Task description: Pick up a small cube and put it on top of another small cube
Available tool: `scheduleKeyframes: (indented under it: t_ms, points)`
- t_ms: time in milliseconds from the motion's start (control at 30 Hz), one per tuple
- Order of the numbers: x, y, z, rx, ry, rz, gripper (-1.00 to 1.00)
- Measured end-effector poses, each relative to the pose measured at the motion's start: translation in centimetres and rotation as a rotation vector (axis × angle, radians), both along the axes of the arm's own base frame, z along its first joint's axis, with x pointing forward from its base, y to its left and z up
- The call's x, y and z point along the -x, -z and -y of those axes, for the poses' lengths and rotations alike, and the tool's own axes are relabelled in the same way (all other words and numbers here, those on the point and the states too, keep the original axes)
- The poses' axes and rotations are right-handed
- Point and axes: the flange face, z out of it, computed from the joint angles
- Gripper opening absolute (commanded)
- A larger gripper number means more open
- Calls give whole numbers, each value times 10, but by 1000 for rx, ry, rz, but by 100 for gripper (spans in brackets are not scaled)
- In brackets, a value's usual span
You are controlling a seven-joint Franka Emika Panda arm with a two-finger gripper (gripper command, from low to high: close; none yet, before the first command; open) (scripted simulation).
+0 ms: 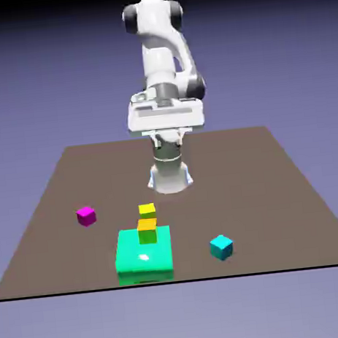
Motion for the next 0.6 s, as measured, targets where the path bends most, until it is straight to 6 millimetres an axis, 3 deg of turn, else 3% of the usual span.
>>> scheduleKeyframes:
  t_ms: [300,600]
  points:
    - [-55,75,101,-69,161,-447,0]
    - [-58,164,212,-197,306,-879,0]
